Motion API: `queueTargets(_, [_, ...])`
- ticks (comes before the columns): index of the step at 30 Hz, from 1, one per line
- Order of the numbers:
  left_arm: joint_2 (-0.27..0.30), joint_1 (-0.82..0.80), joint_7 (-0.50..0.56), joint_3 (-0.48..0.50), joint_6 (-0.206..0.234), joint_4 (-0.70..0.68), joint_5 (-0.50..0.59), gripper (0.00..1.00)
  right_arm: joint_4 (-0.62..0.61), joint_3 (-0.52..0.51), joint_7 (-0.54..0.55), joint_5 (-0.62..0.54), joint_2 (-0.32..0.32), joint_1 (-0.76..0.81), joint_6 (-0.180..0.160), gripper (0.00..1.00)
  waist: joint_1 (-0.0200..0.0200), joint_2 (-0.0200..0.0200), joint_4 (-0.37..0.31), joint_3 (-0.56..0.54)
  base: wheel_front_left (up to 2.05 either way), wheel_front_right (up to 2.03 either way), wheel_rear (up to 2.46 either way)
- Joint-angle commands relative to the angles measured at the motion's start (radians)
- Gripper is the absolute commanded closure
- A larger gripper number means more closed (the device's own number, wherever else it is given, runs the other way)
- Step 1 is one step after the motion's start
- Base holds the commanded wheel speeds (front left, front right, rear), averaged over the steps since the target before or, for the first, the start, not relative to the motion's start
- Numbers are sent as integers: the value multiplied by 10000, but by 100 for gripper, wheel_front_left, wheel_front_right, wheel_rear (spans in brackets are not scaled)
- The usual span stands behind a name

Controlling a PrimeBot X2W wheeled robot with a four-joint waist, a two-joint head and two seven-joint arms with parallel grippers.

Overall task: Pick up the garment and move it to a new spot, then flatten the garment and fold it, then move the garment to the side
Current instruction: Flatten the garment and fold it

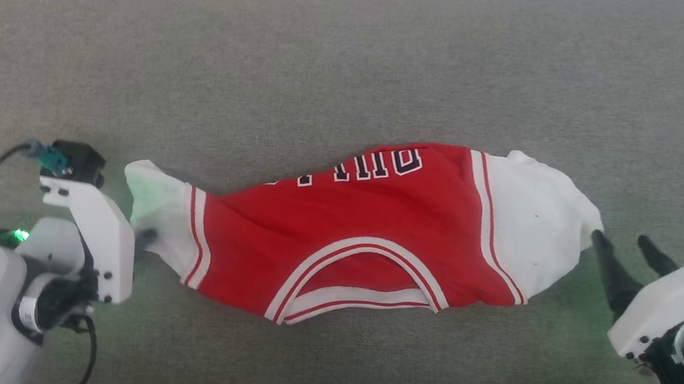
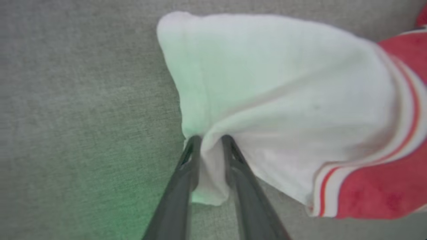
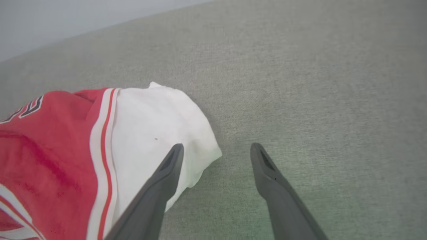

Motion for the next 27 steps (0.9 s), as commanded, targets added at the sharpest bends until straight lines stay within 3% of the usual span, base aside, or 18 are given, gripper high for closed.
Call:
queueTargets(1, [-203,68,261,-235,-3,280,-181,100,-13,96,244,141,-29,-105,-8,0,0,-1,61,70,0,0,0])
queueTargets(14, [-496,-550,210,-489,-164,441,-181,100,1323,1049,3118,17,-1023,-1218,-7,0,0,-1,737,462,0,0,0])
queueTargets(15, [-535,-569,173,-491,-184,507,-198,100,1600,1218,3541,154,-1060,-1348,-5,100,0,-1,830,459,0,0,0])
queueTargets(27, [-543,-1245,-160,-151,-14,219,-342,100,1138,712,4243,825,-1205,-2383,-5,100,0,-1,1227,-288,0,0,0])
